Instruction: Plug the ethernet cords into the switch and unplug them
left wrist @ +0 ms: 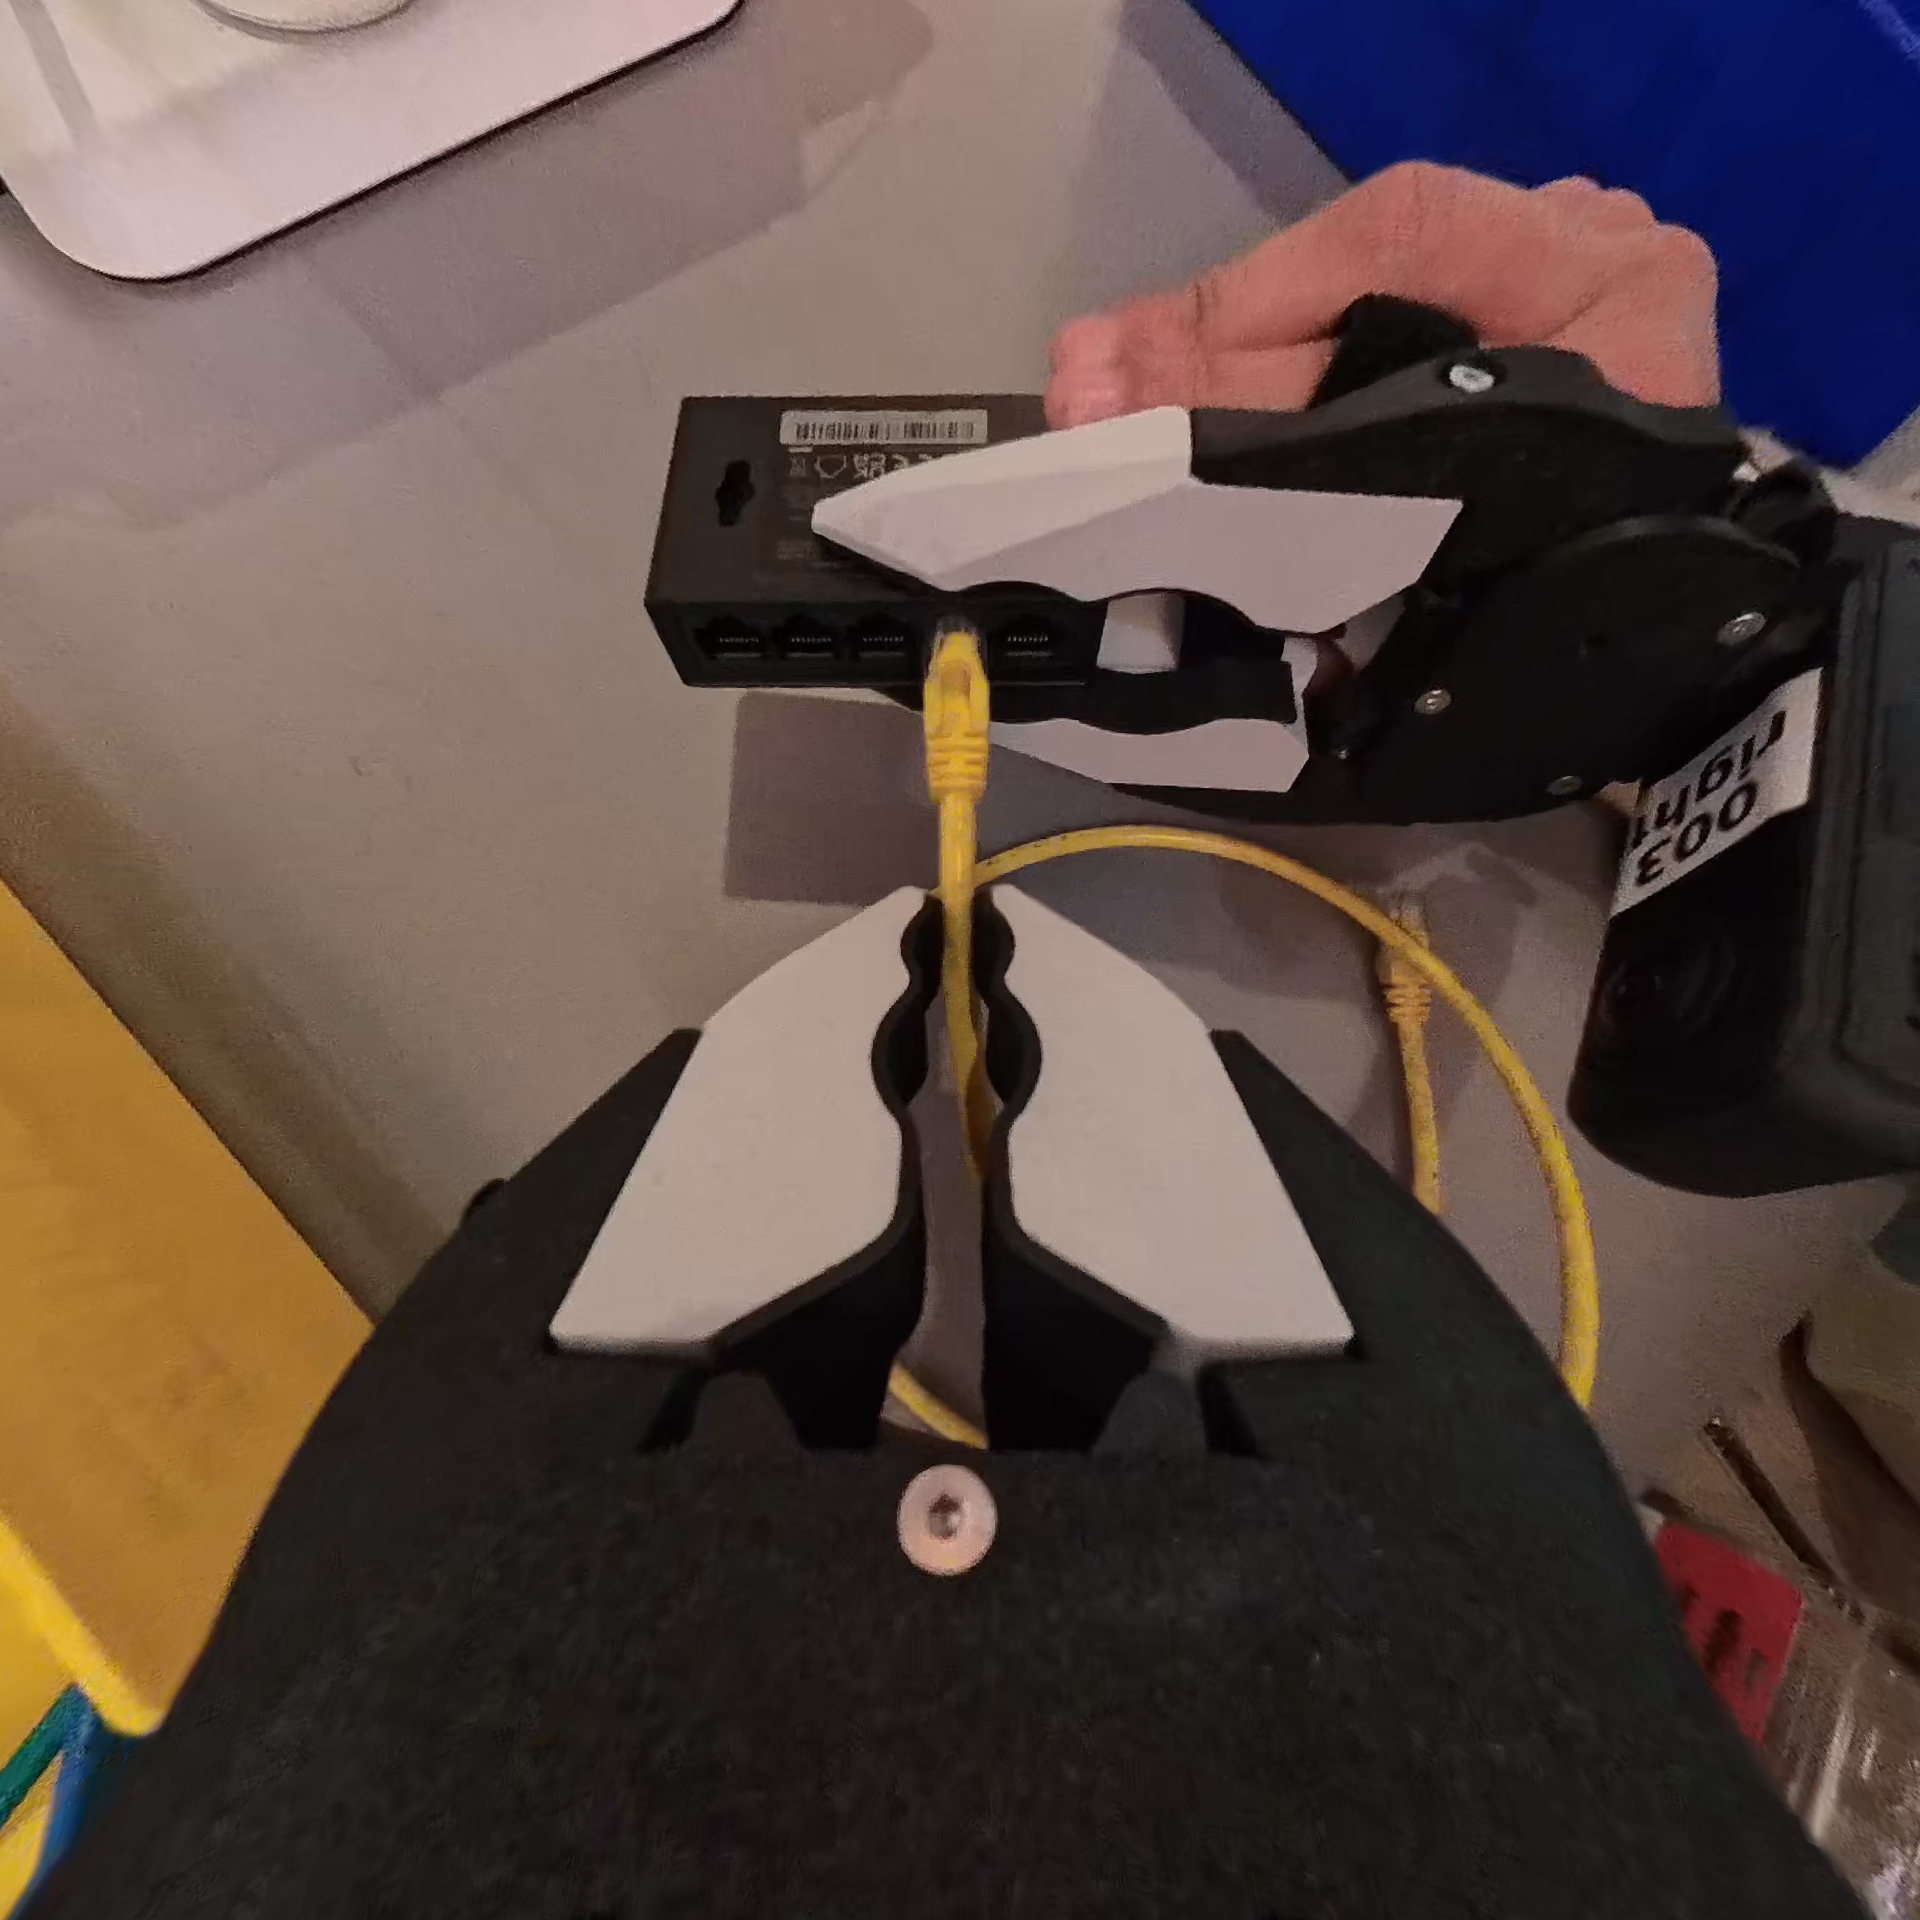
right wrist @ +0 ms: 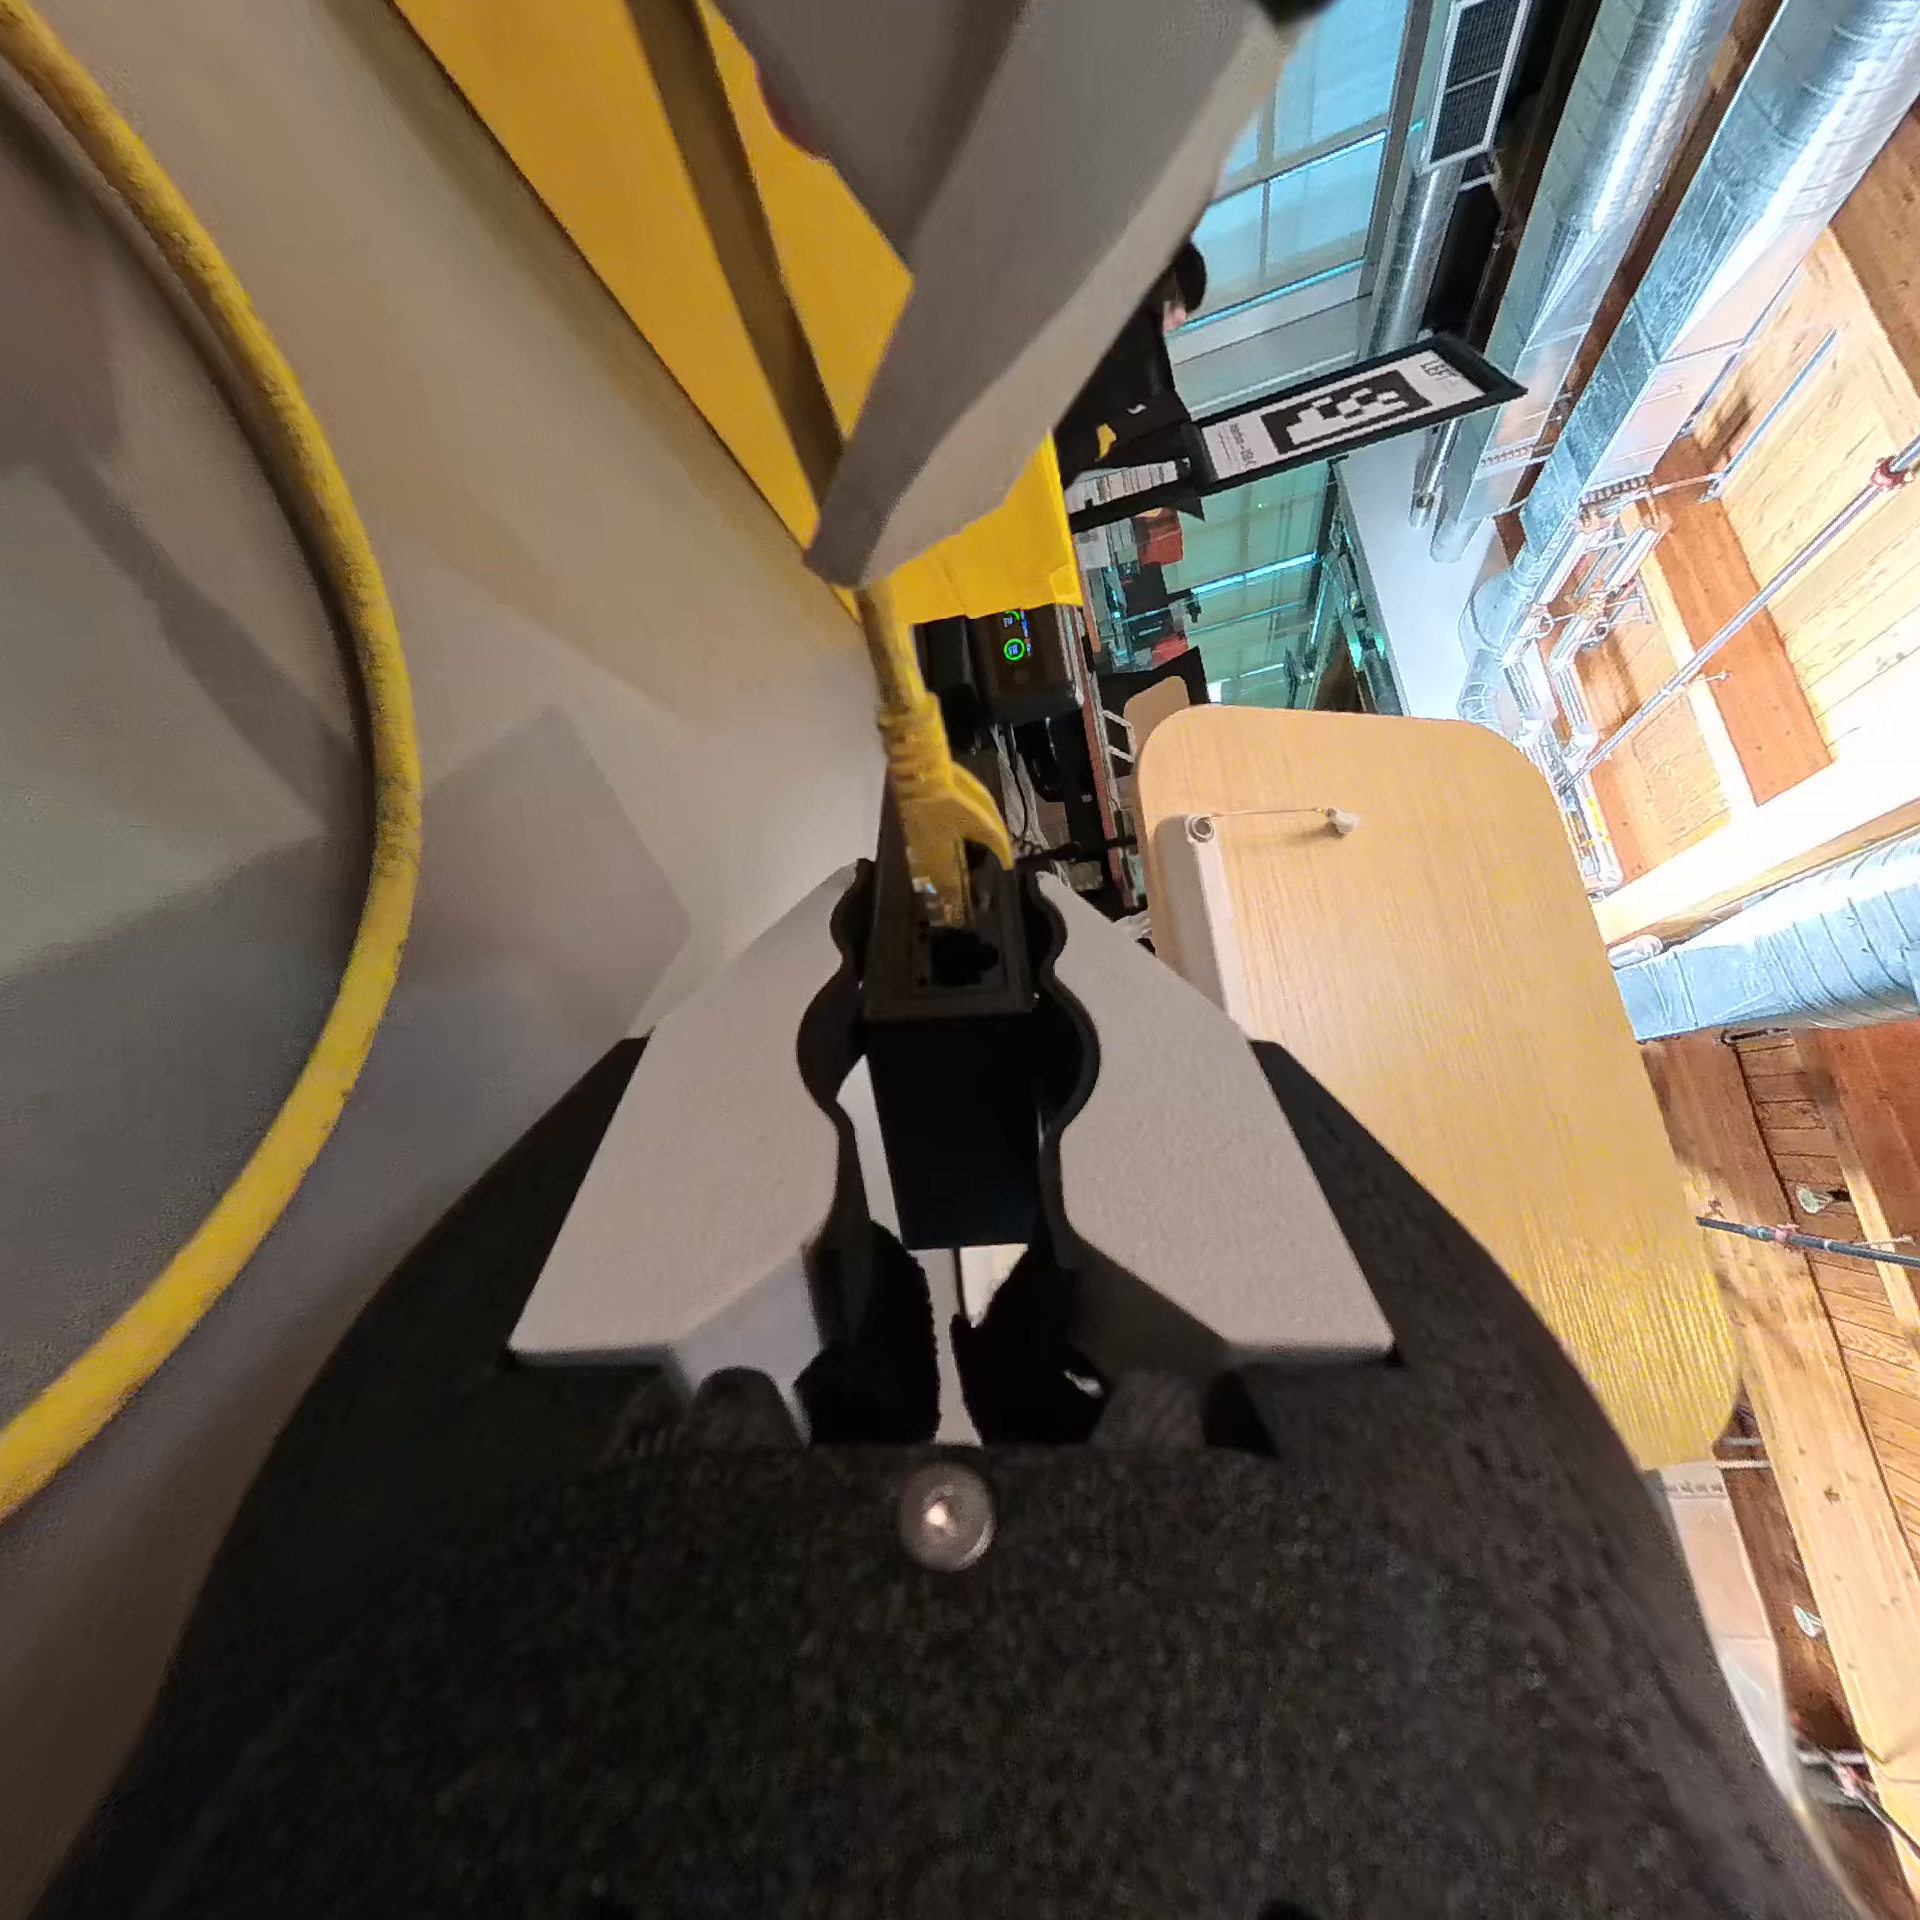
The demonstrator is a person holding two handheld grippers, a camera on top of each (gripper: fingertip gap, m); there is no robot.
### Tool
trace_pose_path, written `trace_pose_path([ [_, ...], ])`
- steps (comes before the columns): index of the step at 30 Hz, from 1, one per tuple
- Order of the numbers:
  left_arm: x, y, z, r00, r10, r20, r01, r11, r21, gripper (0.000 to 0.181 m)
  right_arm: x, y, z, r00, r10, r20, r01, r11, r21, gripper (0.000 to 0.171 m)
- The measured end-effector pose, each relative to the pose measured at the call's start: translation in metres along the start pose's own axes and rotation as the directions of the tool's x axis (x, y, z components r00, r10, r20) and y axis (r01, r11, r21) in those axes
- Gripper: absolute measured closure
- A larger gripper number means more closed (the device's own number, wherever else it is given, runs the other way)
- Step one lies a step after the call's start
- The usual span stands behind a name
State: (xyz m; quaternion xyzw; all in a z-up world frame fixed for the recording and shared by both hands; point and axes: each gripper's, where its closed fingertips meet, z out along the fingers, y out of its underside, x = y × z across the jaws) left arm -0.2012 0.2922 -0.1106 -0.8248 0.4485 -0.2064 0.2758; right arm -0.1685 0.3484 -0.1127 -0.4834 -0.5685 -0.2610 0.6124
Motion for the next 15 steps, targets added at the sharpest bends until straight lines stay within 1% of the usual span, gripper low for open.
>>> trace_pose_path([
  [1, 0.000, -0.002, 0.000, 1.000, -0.020, -0.007, 0.020, 1.000, 0.015, 0.176, 0.001, 0.002, 0.000, 1.000, 0.005, -0.005, -0.005, 1.000, -0.010, 0.144],
  [3, 0.001, -0.009, 0.000, 0.998, -0.054, -0.030, 0.056, 0.996, 0.066, 0.176, 0.002, 0.005, 0.000, 0.999, 0.050, 0.004, -0.050, 0.998, -0.026, 0.144],
  [5, 0.003, -0.013, 0.000, 0.997, -0.050, -0.051, 0.056, 0.992, 0.112, 0.176, 0.004, 0.007, -0.001, 0.997, 0.078, 0.009, -0.077, 0.997, -0.032, 0.144],
  [7, 0.007, -0.017, 0.002, 0.996, -0.040, -0.076, 0.052, 0.985, 0.163, 0.175, 0.004, 0.001, -0.003, 0.995, 0.100, 0.012, -0.100, 0.995, 0.002, 0.144],
  [8, 0.008, -0.016, 0.006, 0.996, -0.039, -0.083, 0.053, 0.984, 0.168, 0.173, 0.004, -0.009, -0.005, 0.994, 0.112, 0.018, -0.113, 0.992, 0.048, 0.145],
  [9, 0.005, -0.015, 0.008, 0.998, -0.021, -0.056, 0.030, 0.985, 0.168, 0.174, 0.002, -0.007, -0.004, 0.995, 0.096, 0.018, -0.096, 0.995, 0.005, 0.144],
  [10, 0.002, -0.011, 0.011, 0.999, 0.007, -0.032, -0.003, 0.989, 0.149, 0.174, -0.002, -0.007, -0.002, 0.996, 0.081, 0.038, -0.081, 0.997, -0.003, 0.144],
  [12, 0.003, -0.008, 0.013, 0.999, 0.024, -0.021, -0.022, 0.992, 0.125, 0.174, -0.006, -0.008, -0.002, 0.996, 0.080, 0.046, -0.081, 0.997, 0.008, 0.144],
  [15, 0.001, -0.011, 0.013, 0.999, 0.047, 0.023, -0.050, 0.989, 0.137, 0.174, -0.006, -0.007, -0.001, 0.993, 0.110, 0.048, -0.109, 0.994, -0.015, 0.144],
])
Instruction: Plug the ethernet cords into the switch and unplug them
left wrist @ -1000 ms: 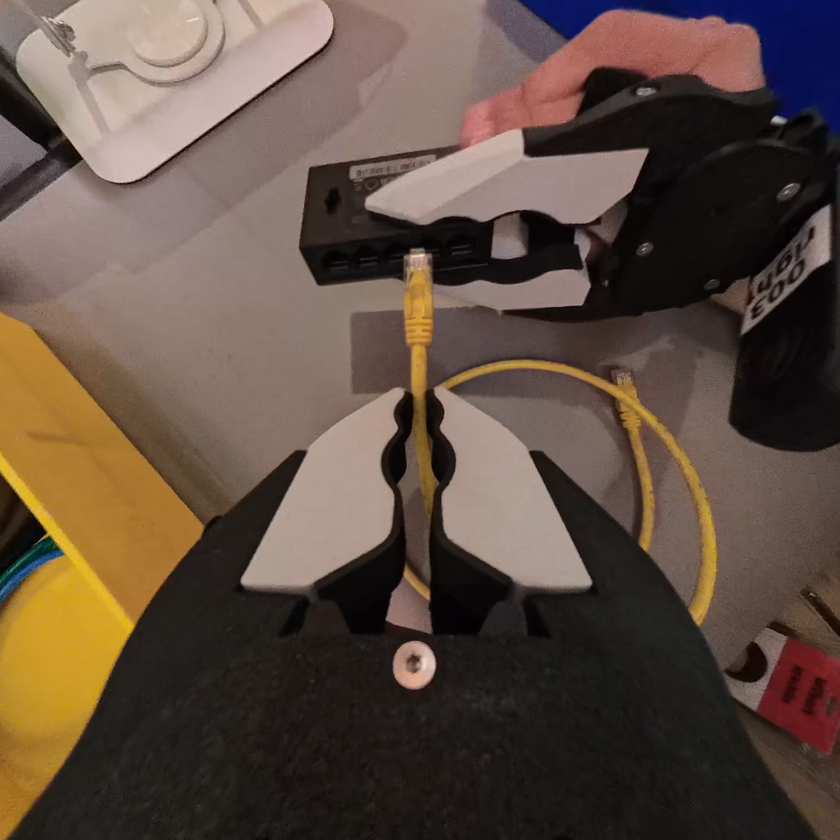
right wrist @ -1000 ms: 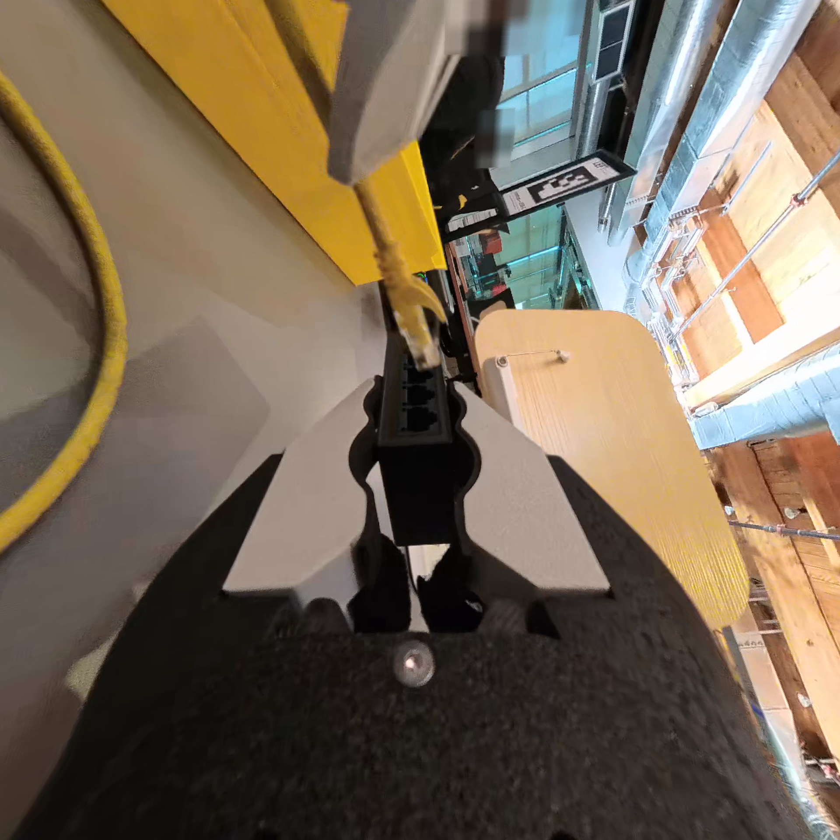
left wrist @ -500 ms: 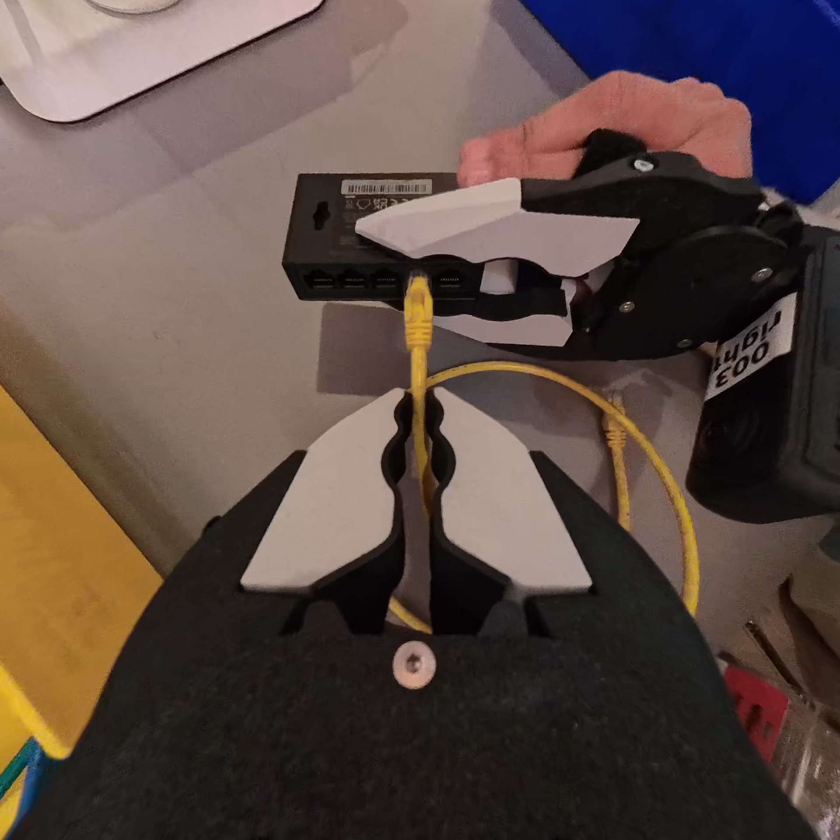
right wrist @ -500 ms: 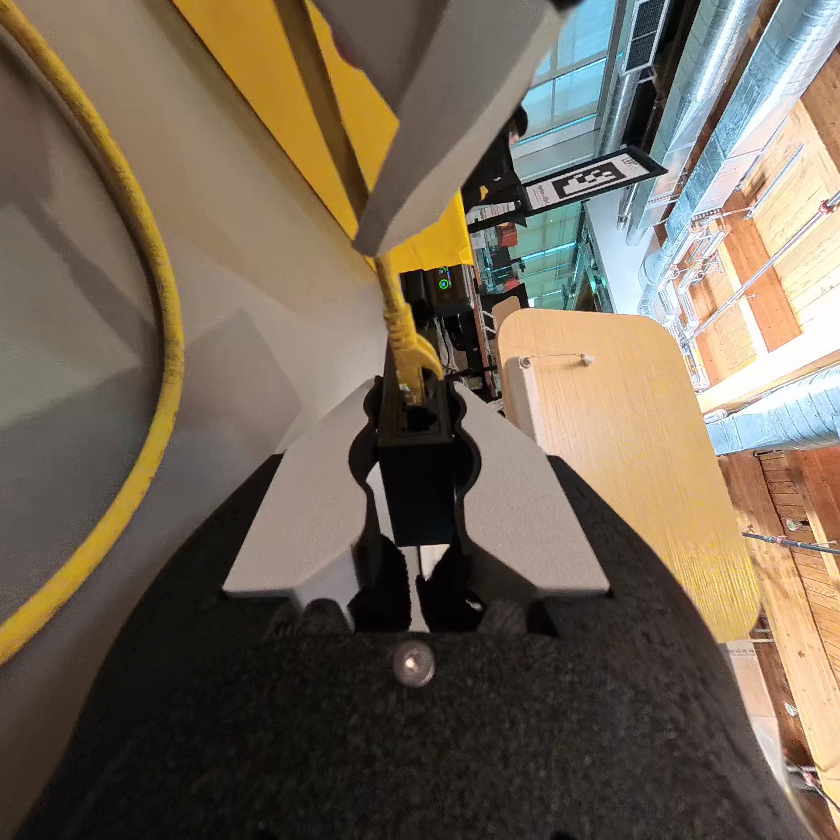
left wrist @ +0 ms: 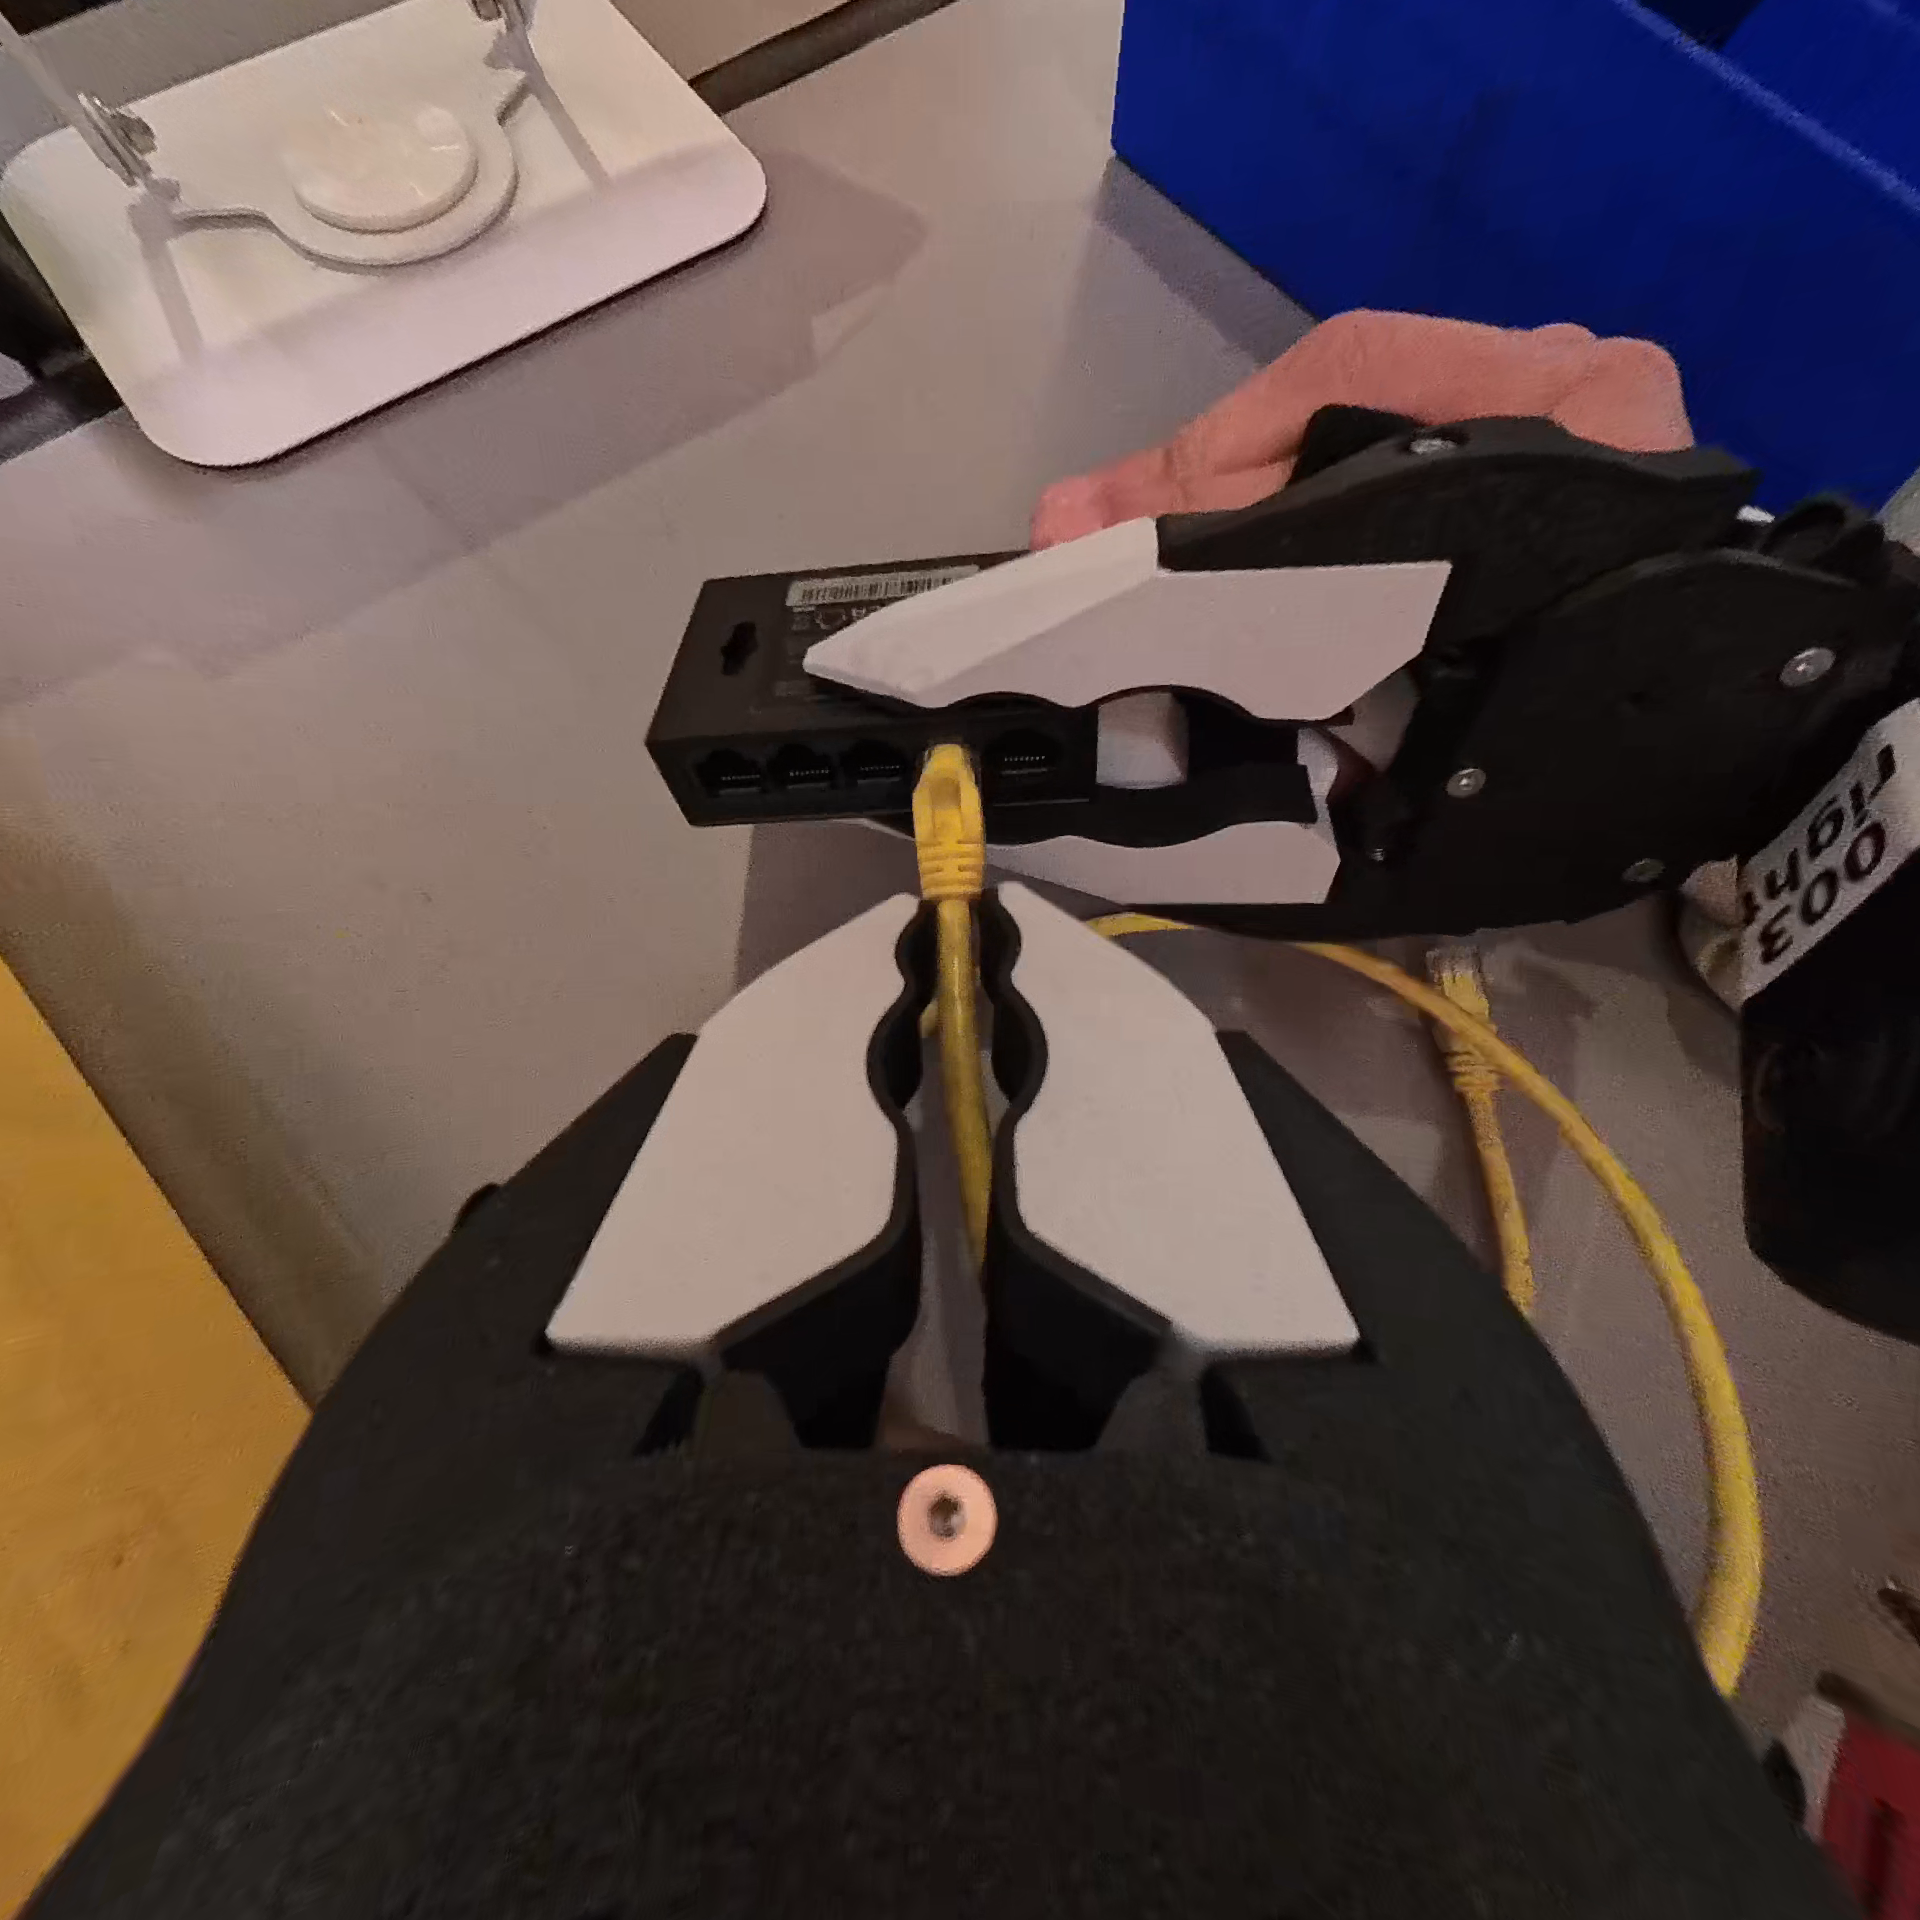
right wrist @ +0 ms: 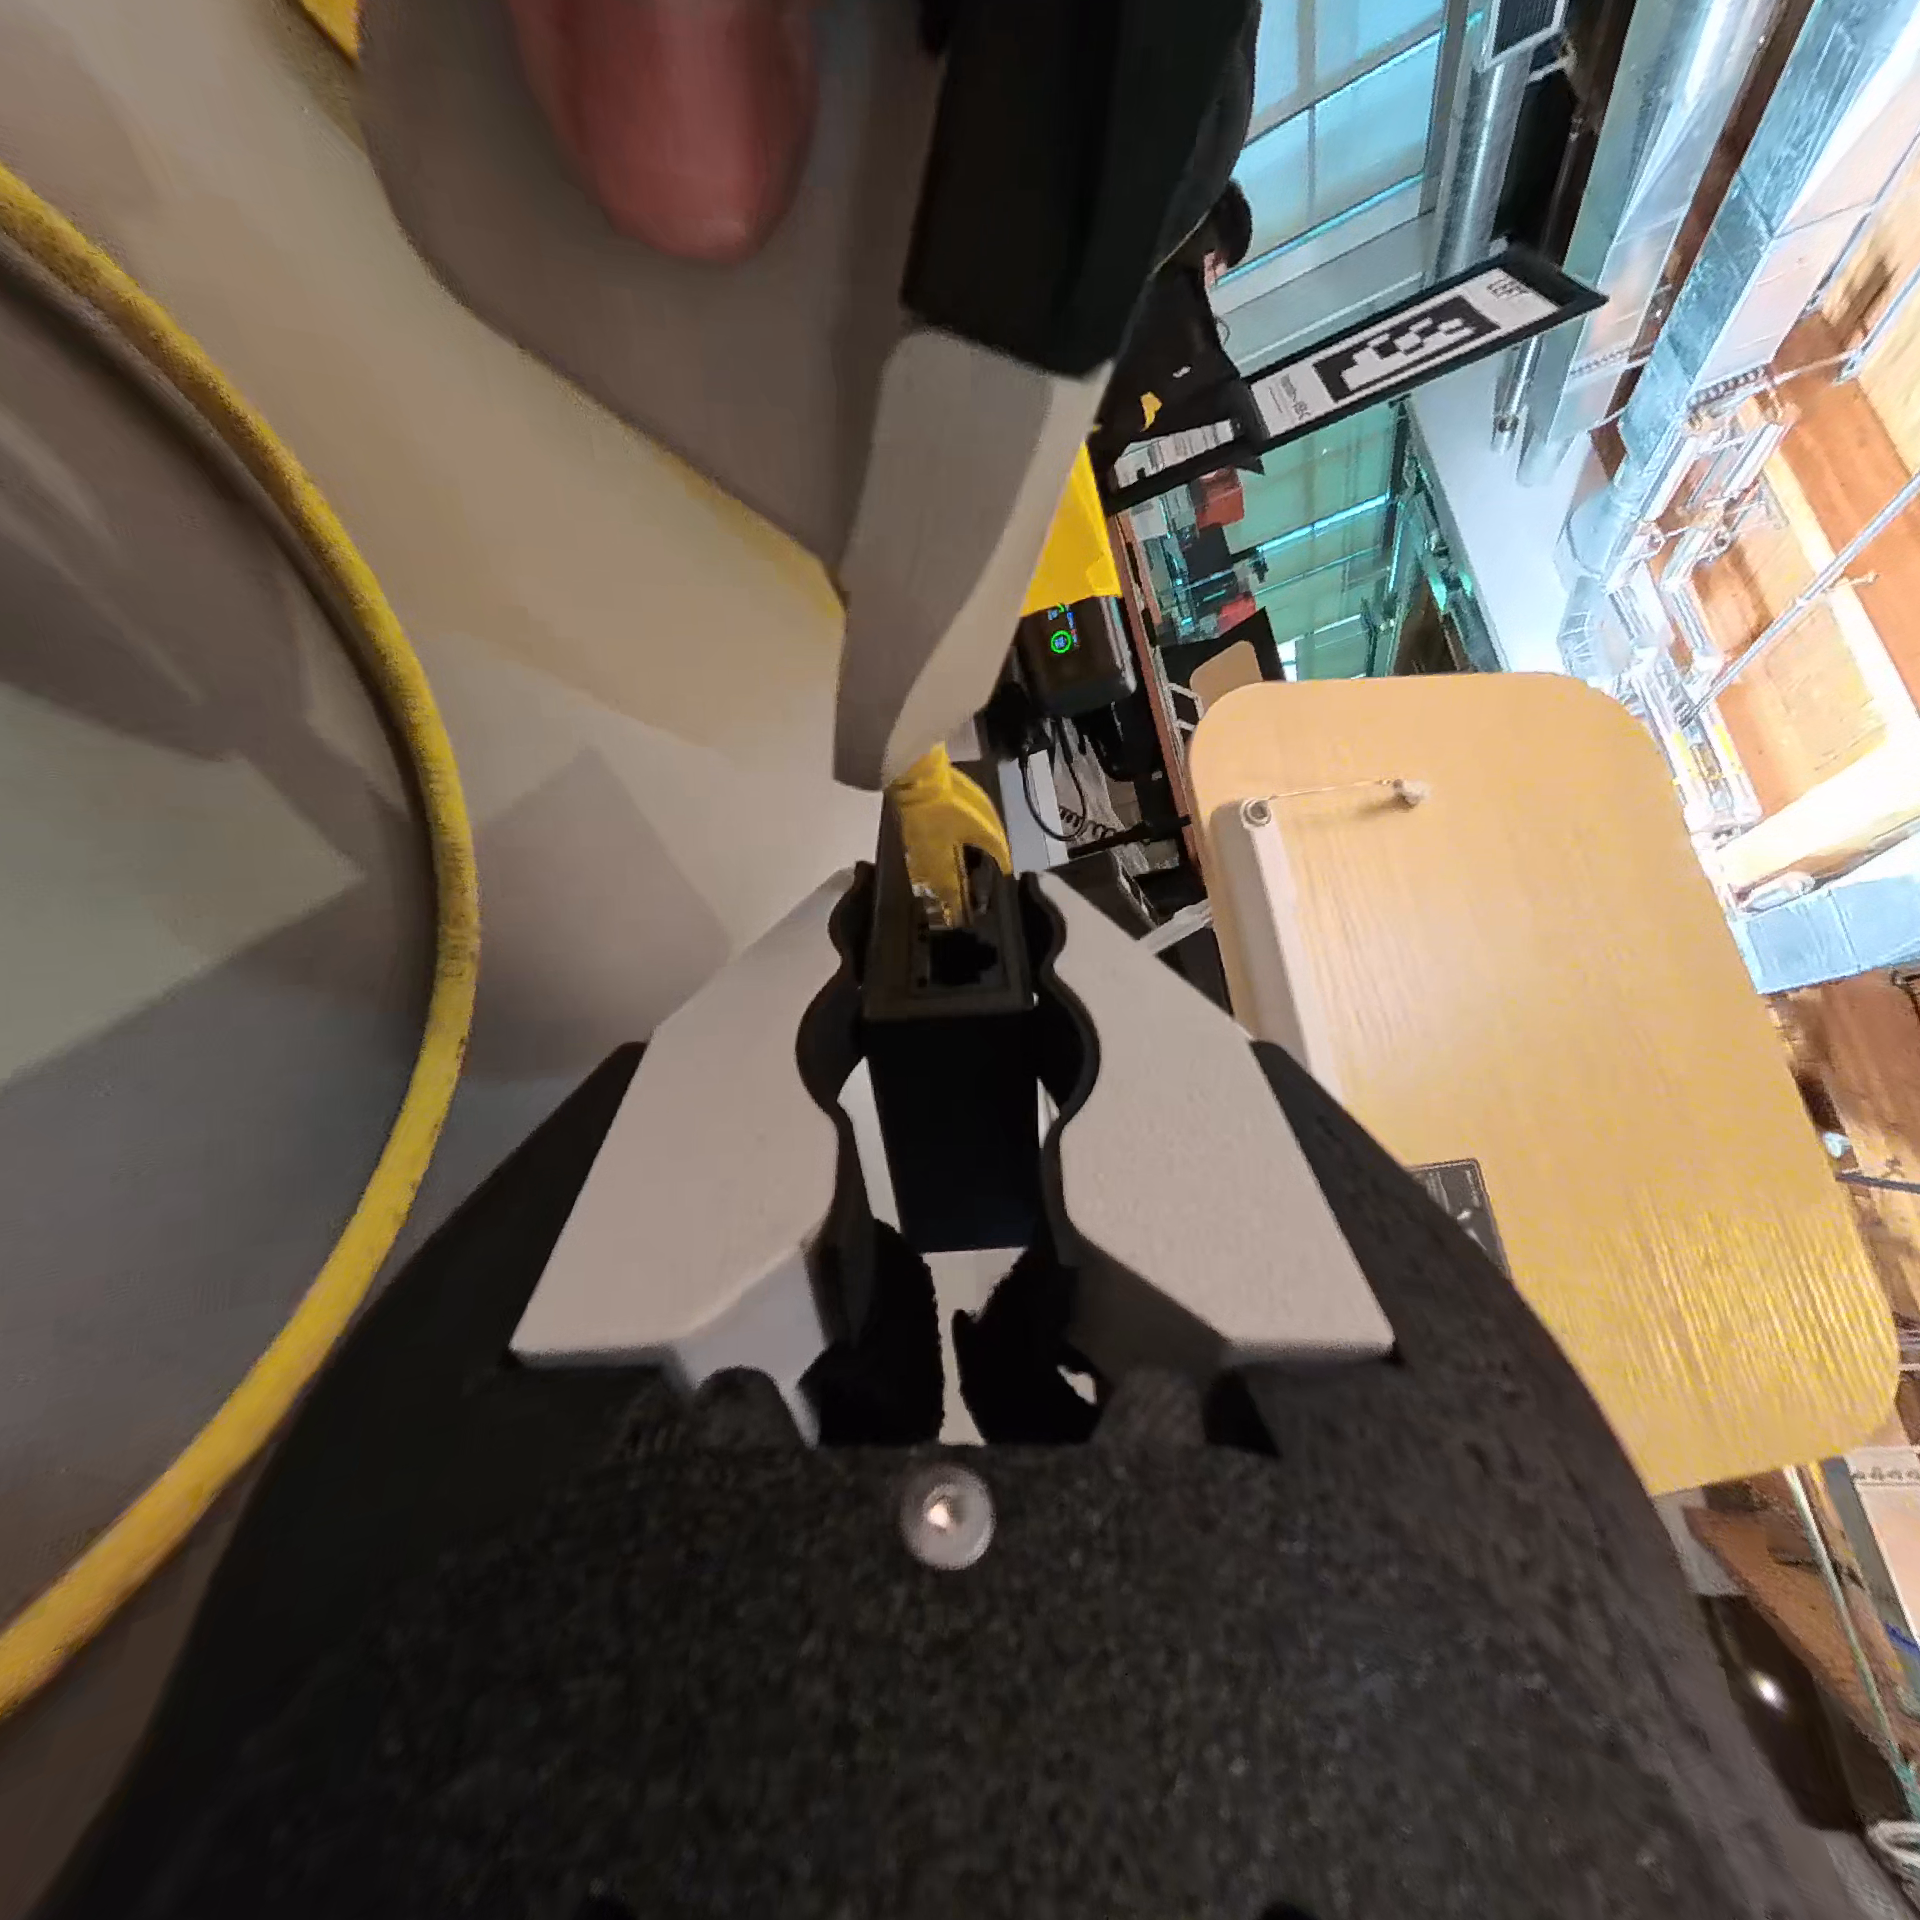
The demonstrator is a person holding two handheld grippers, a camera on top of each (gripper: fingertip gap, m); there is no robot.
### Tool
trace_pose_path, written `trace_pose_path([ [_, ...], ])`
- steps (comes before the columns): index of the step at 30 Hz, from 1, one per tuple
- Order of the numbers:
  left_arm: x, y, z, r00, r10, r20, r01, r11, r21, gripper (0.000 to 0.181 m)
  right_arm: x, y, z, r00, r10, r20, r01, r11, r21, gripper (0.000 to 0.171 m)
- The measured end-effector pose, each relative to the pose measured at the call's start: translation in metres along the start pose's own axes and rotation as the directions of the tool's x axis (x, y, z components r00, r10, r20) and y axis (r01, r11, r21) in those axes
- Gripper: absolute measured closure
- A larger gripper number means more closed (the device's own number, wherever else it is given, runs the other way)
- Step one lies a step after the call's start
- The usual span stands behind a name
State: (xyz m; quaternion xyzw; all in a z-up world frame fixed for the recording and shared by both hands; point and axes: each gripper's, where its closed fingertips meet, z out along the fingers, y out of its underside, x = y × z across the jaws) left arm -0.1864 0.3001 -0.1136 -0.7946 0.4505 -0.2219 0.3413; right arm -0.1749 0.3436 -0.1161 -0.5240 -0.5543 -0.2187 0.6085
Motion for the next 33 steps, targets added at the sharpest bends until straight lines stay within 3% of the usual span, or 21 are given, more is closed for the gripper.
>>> trace_pose_path([
  [15, -0.001, -0.004, 0.019, 0.997, -0.064, -0.044, 0.066, 0.996, 0.053, 0.175, -0.013, 0.016, 0.003, 0.992, 0.094, 0.080, -0.093, 0.996, -0.017, 0.145],
  [19, -0.003, -0.004, 0.016, 0.998, -0.065, -0.009, 0.065, 0.997, 0.050, 0.174, -0.010, 0.015, 0.005, 0.976, 0.201, 0.084, -0.199, 0.980, -0.029, 0.143],
  [26, -0.003, -0.003, 0.014, 0.999, -0.038, 0.021, 0.037, 0.999, 0.035, 0.174, -0.005, 0.030, 0.005, 0.995, 0.082, -0.062, -0.086, 0.994, -0.066, 0.144],
  [33, -0.001, 0.002, 0.014, 0.999, -0.021, -0.030, 0.022, 0.999, 0.032, 0.174, -0.012, 0.030, 0.003, 0.996, 0.068, 0.049, -0.065, 0.996, -0.069, 0.144],
])
